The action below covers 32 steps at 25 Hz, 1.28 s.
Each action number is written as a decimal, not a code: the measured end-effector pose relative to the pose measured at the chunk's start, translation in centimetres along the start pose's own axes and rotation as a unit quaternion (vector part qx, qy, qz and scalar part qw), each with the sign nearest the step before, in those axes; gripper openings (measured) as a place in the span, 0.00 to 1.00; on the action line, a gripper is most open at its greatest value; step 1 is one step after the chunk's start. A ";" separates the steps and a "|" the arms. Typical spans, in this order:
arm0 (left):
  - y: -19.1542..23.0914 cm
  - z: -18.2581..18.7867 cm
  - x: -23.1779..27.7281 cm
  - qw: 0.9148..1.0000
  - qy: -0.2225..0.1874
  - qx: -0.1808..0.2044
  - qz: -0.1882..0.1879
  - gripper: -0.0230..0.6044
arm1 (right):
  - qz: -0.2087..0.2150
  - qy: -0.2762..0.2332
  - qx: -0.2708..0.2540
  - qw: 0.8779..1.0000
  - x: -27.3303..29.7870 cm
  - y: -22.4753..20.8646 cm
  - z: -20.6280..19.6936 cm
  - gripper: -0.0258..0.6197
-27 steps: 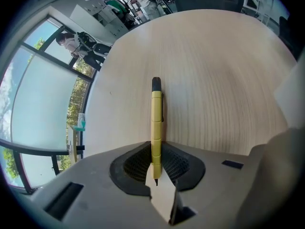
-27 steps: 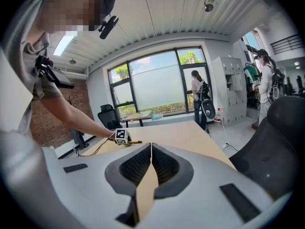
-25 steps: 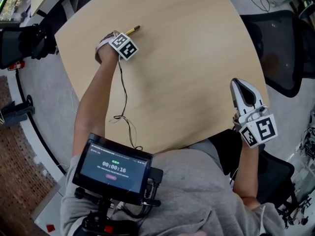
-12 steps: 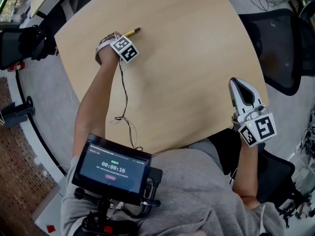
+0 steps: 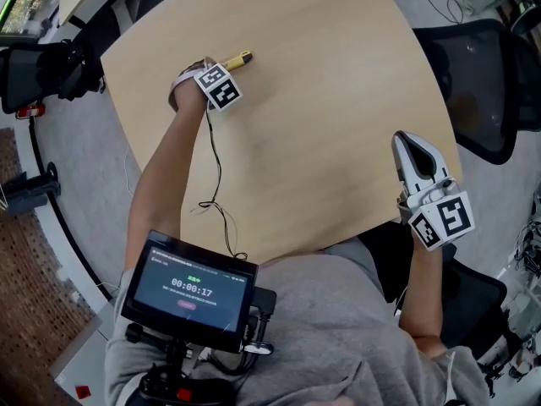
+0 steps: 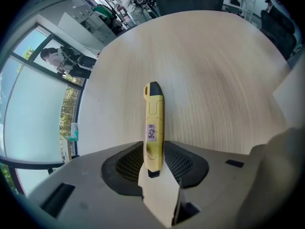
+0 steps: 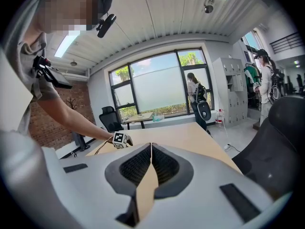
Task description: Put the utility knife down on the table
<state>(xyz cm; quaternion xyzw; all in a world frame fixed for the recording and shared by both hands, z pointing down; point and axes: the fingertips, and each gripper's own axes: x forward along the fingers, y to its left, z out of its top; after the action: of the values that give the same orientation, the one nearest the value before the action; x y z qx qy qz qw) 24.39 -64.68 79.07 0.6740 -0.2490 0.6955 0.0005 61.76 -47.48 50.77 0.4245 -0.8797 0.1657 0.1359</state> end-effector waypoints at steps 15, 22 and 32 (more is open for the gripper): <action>0.9 -1.1 -11.3 0.982 -0.141 -0.128 0.005 0.30 | 0.024 -0.020 -0.028 0.999 -1.2 6.8 3.7 0.06; 2.5 0.1 -19.6 0.930 -0.293 -0.218 0.043 0.21 | 0.061 -0.051 -0.040 0.996 0.0 9.2 2.8 0.06; 2.3 -3.2 -40.5 0.817 -0.494 -0.284 0.083 0.04 | 0.087 -0.086 -0.068 0.990 -2.9 17.3 7.7 0.05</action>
<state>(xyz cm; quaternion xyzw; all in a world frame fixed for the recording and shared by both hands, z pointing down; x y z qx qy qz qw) 24.28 -52.03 40.42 0.8738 -0.4573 0.1649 0.0107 49.05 -38.53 39.62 0.3484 -0.9310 0.0798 0.0738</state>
